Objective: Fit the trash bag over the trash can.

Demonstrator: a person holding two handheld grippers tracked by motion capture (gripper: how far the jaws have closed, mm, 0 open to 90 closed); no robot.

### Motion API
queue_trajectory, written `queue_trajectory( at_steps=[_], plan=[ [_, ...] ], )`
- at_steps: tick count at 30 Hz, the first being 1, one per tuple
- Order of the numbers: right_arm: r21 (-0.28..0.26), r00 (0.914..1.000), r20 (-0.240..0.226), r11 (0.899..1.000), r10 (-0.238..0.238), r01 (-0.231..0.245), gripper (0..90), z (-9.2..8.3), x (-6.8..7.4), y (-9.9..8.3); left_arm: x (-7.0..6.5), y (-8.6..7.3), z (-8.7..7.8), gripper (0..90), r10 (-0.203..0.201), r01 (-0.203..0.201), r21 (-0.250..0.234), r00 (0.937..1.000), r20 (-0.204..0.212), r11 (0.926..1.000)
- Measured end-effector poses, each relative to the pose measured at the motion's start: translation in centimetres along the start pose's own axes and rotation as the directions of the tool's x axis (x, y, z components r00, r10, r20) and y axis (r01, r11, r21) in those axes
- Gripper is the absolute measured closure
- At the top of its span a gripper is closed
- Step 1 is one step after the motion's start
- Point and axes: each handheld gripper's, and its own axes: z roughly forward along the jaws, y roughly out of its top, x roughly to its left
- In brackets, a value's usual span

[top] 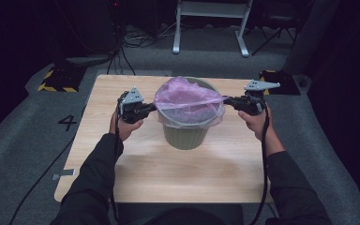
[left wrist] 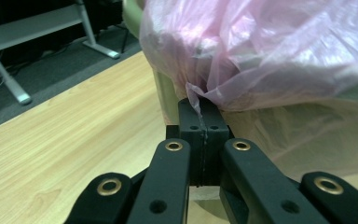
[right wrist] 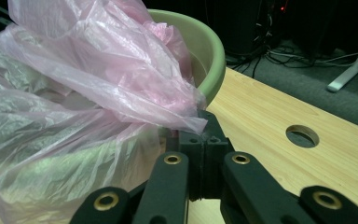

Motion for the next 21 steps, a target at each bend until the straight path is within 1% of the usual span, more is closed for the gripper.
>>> queue_trajectory(
  at_steps=[1,2,3,4,6,7,9,10,11,12,13,14,15,16,17,18,19,20,21],
  plan=[
    [-0.005,0.9999,0.013,1.0,-0.009,0.009,90.0,-0.3,0.4,-0.1,-0.2,0.0,-0.3,90.0,0.005,-0.005,-0.009,0.9999,-0.009,0.9999],
    [-0.014,0.9991,0.035,1.0,-0.026,0.026,89.9,-0.7,0.7,-0.1,-0.3,0.0,-0.8,89.8,-0.001,0.001,-0.03,0.9999,-0.017,0.9996],
    [-0.024,0.9978,0.052,0.999,-0.042,0.043,89.7,-1.1,1.0,0.0,-0.3,0.1,-1.2,86.2,-0.009,0.007,-0.046,0.9993,-0.037,0.9989],
    [-0.039,0.9969,0.061,0.998,-0.048,0.051,89.0,-1.5,1.2,0.2,-0.3,0.2,-1.7,80.1,-0.013,0.01,-0.062,0.9986,-0.052,0.9981],
    [-0.056,0.9941,0.077,0.995,-0.076,0.081,84.2,-2.2,1.6,0.6,-0.5,0.5,-2.7,76.2,0.001,-0.005,-0.084,0.9988,-0.048,0.9964],
    [-0.057,0.9927,0.08,0.994,-0.09,0.095,81.0,-2.4,1.8,0.9,-0.7,0.6,-3.1,71.4,0.009,-0.014,-0.097,0.9985,-0.055,0.9952],
    [-0.055,0.9902,0.09,0.992,-0.107,0.112,78.7,-2.7,2.1,1.3,-1.0,1.0,-3.8,58.5,0.019,-0.028,-0.1,0.9953,-0.095,0.9946],
    [-0.051,0.9885,0.097,0.991,-0.116,0.121,75.6,-2.7,2.2,1.5,-1.0,1.2,-4.1,51.1,0.018,-0.027,-0.097,0.9948,-0.1,0.9949],
    [-0.053,0.9869,0.105,0.99,-0.122,0.128,69.1,-2.7,2.3,1.6,-0.9,1.2,-4.3,47.7,0.015,-0.024,-0.099,0.9961,-0.087,0.9948],
    [-0.05,0.9842,0.123,0.99,-0.128,0.135,62.1,-2.7,2.4,1.8,-0.9,1.3,-4.5,45.8,0.013,-0.021,-0.101,0.9968,-0.079,0.9947],
    [-0.045,0.9823,0.13,0.989,-0.135,0.142,53.9,-2.6,2.4,1.9,-0.8,1.3,-4.7,42.8,0.014,-0.024,-0.107,0.9957,-0.092,0.9939],
    [-0.045,0.9821,0.119,0.987,-0.147,0.153,49.0,-2.6,2.6,2.1,-0.8,1.3,-4.9,41.2,0.007,-0.019,-0.112,0.9947,-0.103,0.9935],
    [-0.046,0.9803,0.112,0.985,-0.163,0.169,45.8,-2.5,2.8,2.2,-0.8,1.2,-5.0,37.4,0.002,-0.013,-0.121,0.9953,-0.096,0.9926],
    [-0.044,0.9754,0.122,0.981,-0.183,0.19,42.9,-2.5,3.1,2.3,-0.7,1.2,-5.2,38.0,0.001,-0.012,-0.129,0.9962,-0.087,0.9916],
    [-0.037,0.9698,0.129,0.976,-0.207,0.213,42.2,-2.3,3.4,2.4,-0.7,1.2,-5.2,38.0,0.007,-0.018,-0.13,0.9966,-0.082,0.9914],
    [-0.027,0.9648,0.135,0.973,-0.225,0.231,43.9,-2.2,3.7,2.7,-0.7,1.3,-5.2,38.0,0.017,-0.028,-0.125,0.996,-0.088,0.9917],
    [-0.017,0.9587,0.149,0.969,-0.242,0.247,45.2,-2.0,3.8,3.0,-0.8,1.4,-5.2,40.1,0.035,-0.046,-0.118,0.9947,-0.097,0.992],
    [-0.021,0.9549,0.163,0.967,-0.248,0.255,47.2,-1.9,3.9,3.3,-0.9,1.5,-5.1,47.2,0.05,-0.063,-0.121,0.9929,-0.108,0.9907],
    [-0.024,0.9571,0.154,0.967,-0.246,0.252,54.8,-1.8,3.9,3.6,-0.9,1.5,-5.1,51.0,0.052,-0.066,-0.129,0.9933,-0.103,0.9895]
  ],
)
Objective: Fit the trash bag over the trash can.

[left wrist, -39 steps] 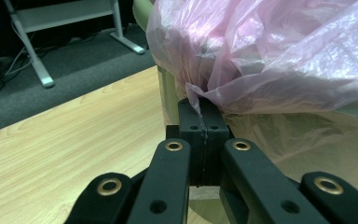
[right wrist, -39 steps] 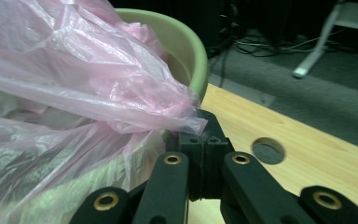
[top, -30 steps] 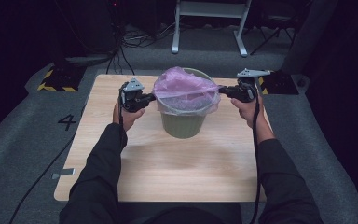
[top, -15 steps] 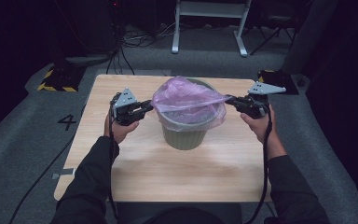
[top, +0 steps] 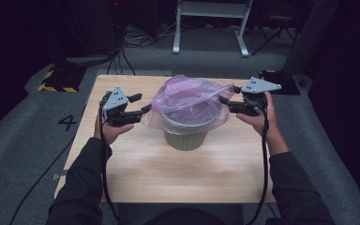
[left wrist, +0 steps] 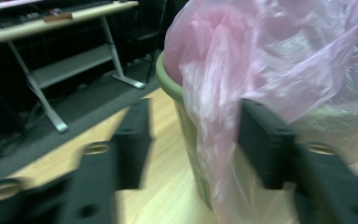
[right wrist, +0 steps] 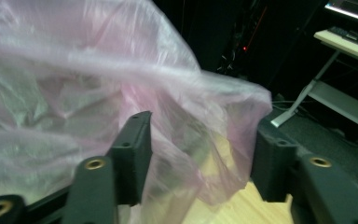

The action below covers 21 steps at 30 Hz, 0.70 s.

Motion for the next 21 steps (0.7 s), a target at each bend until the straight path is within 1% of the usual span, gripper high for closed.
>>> queue_trajectory(
  at_steps=[1,2,3,4,6,7,8,9,10,11,13,15,16,17,18,19,20,21],
  plan=[
    [0.003,0.9999,-0.01,1.0,0.001,-0.001,59.1,0.1,-0.1,0.3,0.0,0.1,0.0,55.8,0.008,-0.008,-0.003,0.9999,0.015,1.0],
    [0.001,1.0,-0.006,1.0,0.005,-0.005,61.4,0.2,-0.3,0.5,0.0,0.2,0.1,64.9,0.024,-0.024,-0.002,0.9996,0.016,0.9997],
    [-0.009,0.9999,-0.013,1.0,0.01,-0.01,67.9,0.2,-0.5,0.7,-0.1,0.4,0.2,70.6,0.04,-0.04,0.002,0.9992,0.0,0.9992],
    [-0.014,0.9996,-0.023,1.0,0.018,-0.019,72.5,0.3,-0.7,0.9,-0.1,0.5,0.3,75.8,0.052,-0.052,0.006,0.9987,0.004,0.9986],
    [-0.009,0.9983,-0.039,0.999,0.043,-0.044,82.6,0.6,-1.3,1.1,0.1,0.7,0.6,87.6,0.054,-0.054,-0.005,0.9986,0.0,0.9985],
    [0.0,0.9977,-0.04,0.999,0.054,-0.054,86.3,0.9,-1.6,1.1,0.3,0.8,0.8,89.8,0.046,-0.046,-0.009,0.999,0.0,0.9989],
    [0.009,0.9969,-0.037,0.998,0.07,-0.069,89.5,1.2,-1.9,1.1,0.5,0.9,1.1,89.9,0.039,-0.039,-0.005,0.9992,-0.004,0.9992],
    [0.021,0.9948,-0.048,0.996,0.09,-0.089,89.9,1.5,-2.2,1.0,0.7,1.0,1.5,90.0,0.036,-0.036,0.006,0.9992,-0.019,0.9993],
    [0.039,0.9928,-0.055,0.994,0.107,-0.104,90.0,1.8,-2.5,1.0,1.0,1.0,1.8,90.0,0.022,-0.021,0.016,0.9994,-0.028,0.9996],
    [0.061,0.9916,-0.056,0.992,0.116,-0.113,90.0,2.2,-2.7,0.9,1.5,0.9,2.2,90.0,-0.001,0.001,0.018,0.9998,-0.019,0.9998],
    [0.098,0.9873,-0.055,0.985,0.149,-0.143,90.0,2.8,-3.1,0.6,2.1,0.6,3.0,90.0,-0.036,0.037,0.029,0.9988,-0.032,0.9989],
    [0.131,0.9818,-0.061,0.976,0.18,-0.171,90.0,3.4,-3.5,0.2,2.8,0.3,3.5,90.0,-0.09,0.091,0.025,0.9956,-0.024,0.9956],
    [0.139,0.9792,-0.057,0.973,0.195,-0.185,90.0,3.5,-3.6,-0.1,3.0,0.1,3.7,90.0,-0.106,0.106,0.028,0.9943,-0.014,0.9939],
    [0.146,0.9769,-0.059,0.97,0.205,-0.195,90.0,3.6,-3.7,-0.3,3.0,-0.1,3.8,90.0,-0.108,0.108,0.037,0.9941,-0.016,0.9934],
    [0.153,0.9761,-0.061,0.968,0.209,-0.198,90.0,3.6,-3.7,-0.5,3.0,-0.3,3.9,90.0,-0.101,0.102,0.051,0.9946,-0.025,0.9935],
    [0.158,0.9768,-0.056,0.968,0.207,-0.196,90.0,3.6,-3.7,-0.7,2.8,-0.5,3.8,90.0,-0.099,0.101,0.057,0.9943,-0.04,0.9933],
    [0.16,0.9759,-0.058,0.967,0.211,-0.199,90.0,3.5,-3.6,-1.0,2.7,-0.6,3.5,85.1,-0.101,0.104,0.048,0.9932,-0.058,0.9934],
    [0.161,0.9745,-0.064,0.966,0.215,-0.203,90.0,3.4,-3.6,-1.2,2.6,-0.7,3.2,71.6,-0.113,0.116,0.043,0.9912,-0.068,0.9923]
  ],
)
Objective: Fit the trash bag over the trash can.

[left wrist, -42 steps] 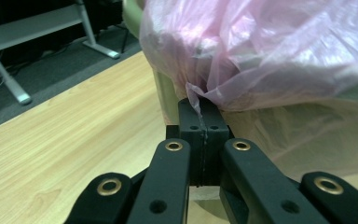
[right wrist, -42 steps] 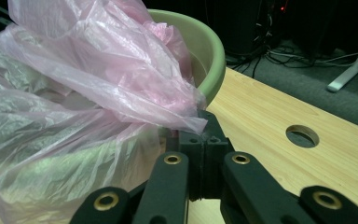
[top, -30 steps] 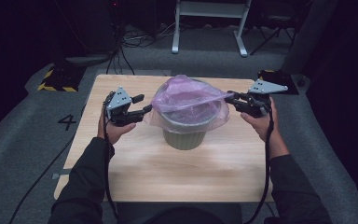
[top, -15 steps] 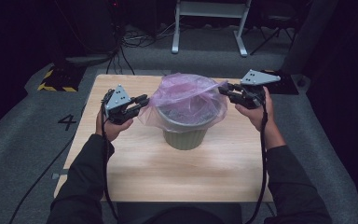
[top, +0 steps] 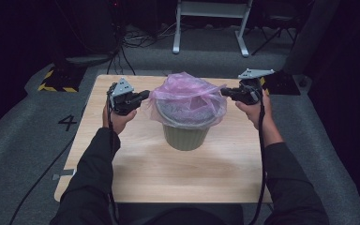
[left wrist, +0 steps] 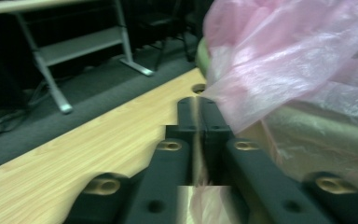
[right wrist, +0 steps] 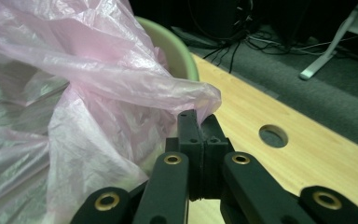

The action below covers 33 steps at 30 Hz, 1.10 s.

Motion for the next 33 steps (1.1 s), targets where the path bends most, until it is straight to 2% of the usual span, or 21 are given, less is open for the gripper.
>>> queue_trajectory(
  at_steps=[2,4,6,10,13,14,16,18,19,21,23,26,28,30,33],
  plan=[
    [-0.002,1.0,0.002,1.0,0.007,-0.007,90.0,-0.3,0.1,-0.5,-0.3,-0.2,-1.2,48.5,-0.006,0.006,-0.024,0.9999,0.015,0.9997],
    [-0.005,1.0,-0.003,1.0,0.008,-0.008,90.0,-0.6,0.2,-0.8,-1.0,-0.5,-2.6,33.5,0.018,-0.019,-0.049,0.9997,-0.015,0.9986],
    [0.003,1.0,0.002,1.0,0.006,-0.006,90.0,-0.9,0.4,-1.1,-1.9,-0.9,-3.9,28.9,0.051,-0.051,-0.07,0.9987,0.001,0.9962],
    [0.011,0.9999,0.006,1.0,0.009,-0.009,90.0,-1.2,0.6,-1.5,-4.0,-1.8,-5.4,23.0,0.098,-0.095,-0.063,0.9938,0.053,0.9935],
    [0.013,0.9999,0.001,1.0,0.015,-0.015,90.0,-1.2,0.6,-1.7,-5.7,-2.5,-5.1,19.2,0.136,-0.133,-0.037,0.9856,0.101,0.9904],
    [0.012,0.9998,-0.005,1.0,0.018,-0.018,88.0,-1.2,0.7,-1.7,-6.2,-2.7,-4.7,18.6,0.137,-0.135,-0.023,0.9842,0.112,0.9905],
    [0.013,0.9999,-0.005,1.0,0.016,-0.016,76.6,-1.2,0.8,-1.8,-6.7,-2.8,-3.7,17.5,0.136,-0.138,0.017,0.985,0.107,0.9903],
    [0.01,1.0,-0.005,1.0,-0.001,0.001,68.2,-1.4,0.9,-1.9,-6.9,-2.8,-2.8,18.3,0.13,-0.135,0.042,0.986,0.104,0.99],
    [0.001,1.0,0.0,1.0,-0.009,0.009,60.7,-1.5,0.8,-1.9,-6.9,-2.8,-2.4,20.1,0.131,-0.137,0.05,0.9858,0.105,0.9893],
    [-0.013,1.0,0.001,1.0,-0.008,0.008,44.6,-2.0,0.7,-1.9,-7.1,-2.8,-1.9,28.6,0.154,-0.159,0.055,0.9847,0.082,0.9858],
    [-0.043,0.9999,0.013,0.999,-0.011,0.012,35.4,-2.6,0.6,-1.9,-7.1,-2.7,-1.7,37.4,0.171,-0.175,0.049,0.983,0.066,0.9834],
    [-0.08,0.9996,0.015,0.996,-0.025,0.026,27.3,-3.8,0.5,-1.8,-6.9,-2.6,-1.6,53.9,0.17,-0.172,0.038,0.9843,0.047,0.9844],
    [-0.1,0.9991,0.004,0.994,-0.041,0.042,24.1,-4.5,0.7,-1.7,-6.8,-2.6,-1.6,61.2,0.177,-0.178,0.043,0.9836,0.036,0.983],
    [-0.125,0.9983,-0.001,0.99,-0.058,0.057,22.2,-5.3,0.9,-1.5,-6.7,-2.7,-1.6,67.3,0.183,-0.185,0.043,0.982,0.047,0.9818],
    [-0.151,0.9918,0.001,0.981,-0.128,0.126,21.0,-5.9,2.1,-0.8,-6.6,-2.6,-1.6,73.3,0.193,-0.195,0.046,0.98,0.048,0.9797]
  ],
)
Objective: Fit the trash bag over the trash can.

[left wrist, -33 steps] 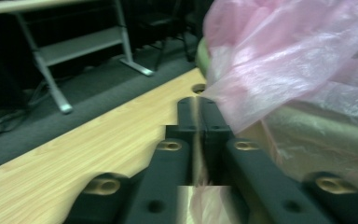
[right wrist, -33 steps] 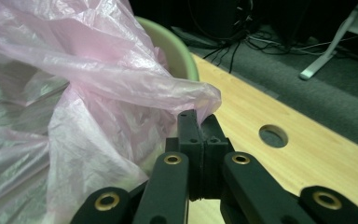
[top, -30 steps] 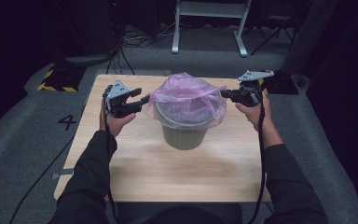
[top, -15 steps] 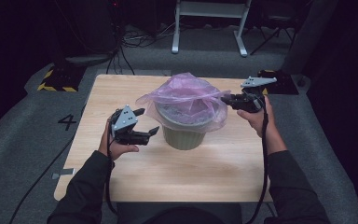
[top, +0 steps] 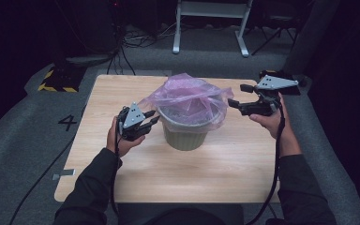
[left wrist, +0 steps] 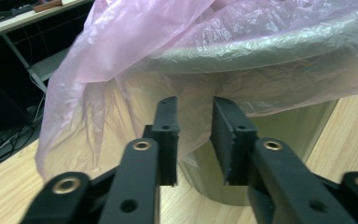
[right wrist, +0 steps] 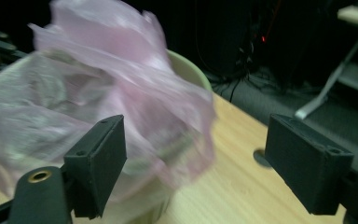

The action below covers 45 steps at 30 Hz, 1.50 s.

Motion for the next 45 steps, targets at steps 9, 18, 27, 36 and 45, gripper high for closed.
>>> queue_trajectory(
  at_steps=[9,18,27,36,45],
  plan=[
    [0.026,0.9699,-0.036,0.97,-0.241,0.242,25.2,3.4,4.2,4.2,0.3,0.0,0.6,77.8,0.004,-0.004,0.003,0.9997,0.023,1.0],
    [0.204,0.9492,-0.04,0.927,-0.312,0.313,85.1,8.3,4.2,4.8,0.7,-0.1,1.2,90.0,0.015,-0.016,0.013,0.9979,0.062,0.9998],
    [0.185,0.997,0.024,0.98,-0.074,0.068,90.0,8.8,0.4,4.6,1.0,-0.3,0.9,90.0,0.02,-0.024,0.031,0.9934,0.113,0.9992],
    [0.243,0.9902,0.111,0.964,0.085,-0.11,90.0,9.9,-3.0,3.2,0.7,-0.8,0.7,90.0,0.066,-0.081,0.085,0.9841,0.165,0.9931],
    [0.266,0.9774,0.105,0.942,0.184,-0.206,90.0,11.1,-4.9,1.2,1.4,-1.5,-0.7,90.0,0.029,-0.034,0.03,0.9857,0.166,0.999]
  ],
)
